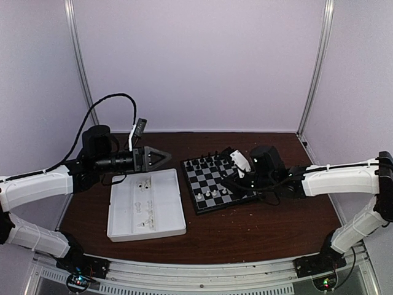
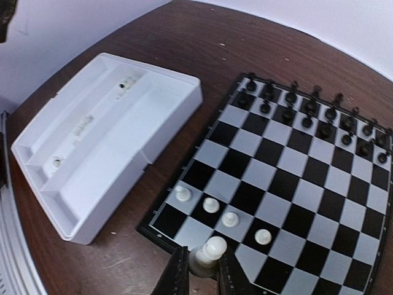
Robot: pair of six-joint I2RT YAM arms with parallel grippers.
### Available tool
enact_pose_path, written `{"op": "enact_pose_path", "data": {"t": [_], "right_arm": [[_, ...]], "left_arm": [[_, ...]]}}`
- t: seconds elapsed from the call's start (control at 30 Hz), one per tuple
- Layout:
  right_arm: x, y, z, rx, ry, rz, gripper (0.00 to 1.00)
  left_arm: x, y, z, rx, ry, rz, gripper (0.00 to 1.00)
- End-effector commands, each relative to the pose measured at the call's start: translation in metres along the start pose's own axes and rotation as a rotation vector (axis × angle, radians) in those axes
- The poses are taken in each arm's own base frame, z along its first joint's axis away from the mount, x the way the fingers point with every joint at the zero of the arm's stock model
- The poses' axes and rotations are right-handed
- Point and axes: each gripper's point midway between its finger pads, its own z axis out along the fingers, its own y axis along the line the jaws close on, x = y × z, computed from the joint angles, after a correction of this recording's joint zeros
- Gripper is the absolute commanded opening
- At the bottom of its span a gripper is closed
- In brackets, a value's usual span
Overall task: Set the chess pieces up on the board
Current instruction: Place the chess piece on the chessboard.
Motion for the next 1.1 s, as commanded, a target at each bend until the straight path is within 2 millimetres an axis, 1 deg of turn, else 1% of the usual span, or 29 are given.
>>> {"op": "enact_pose_path", "data": {"t": [0.0, 0.07, 0.17, 0.3, 0.4, 0.53, 0.6, 0.83, 1.0, 1.07], "right_arm": [[-0.005, -0.05, -0.012, 0.202, -0.137, 0.025, 0.06], [0.004, -0.066, -0.012, 0.256, -0.144, 0.046, 0.06], [0.017, -0.084, -0.009, 0.301, -0.148, 0.081, 0.06], [0.037, -0.1, 0.003, 0.315, -0.134, 0.123, 0.06], [0.043, -0.101, 0.016, 0.298, -0.116, 0.119, 0.06], [0.045, -0.103, 0.028, 0.296, -0.092, 0.105, 0.06], [0.047, -0.107, 0.031, 0.305, -0.082, 0.107, 0.07], [0.055, -0.108, 0.038, 0.273, -0.053, 0.129, 0.08], [0.055, -0.106, 0.04, 0.263, -0.05, 0.127, 0.08], [0.052, -0.107, 0.037, 0.268, -0.058, 0.14, 0.09]], "left_arm": [[-0.01, -0.003, 0.0, -0.003, -0.018, 0.041, 0.73], [-0.01, -0.003, 0.0, -0.007, -0.015, 0.041, 0.73], [-0.011, -0.003, -0.001, -0.01, -0.014, 0.04, 0.73], [-0.01, -0.002, -0.001, -0.016, -0.011, 0.036, 0.73], [-0.011, -0.001, 0.0, -0.019, -0.012, 0.035, 0.73], [-0.012, -0.001, 0.0, -0.021, -0.012, 0.035, 0.73], [-0.012, 0.0, 0.001, -0.024, -0.01, 0.034, 0.73], [-0.01, 0.001, 0.001, -0.025, -0.007, 0.032, 0.73], [-0.008, 0.002, 0.001, -0.023, -0.005, 0.031, 0.73], [-0.008, 0.002, 0.001, -0.023, -0.002, 0.032, 0.73]]}}
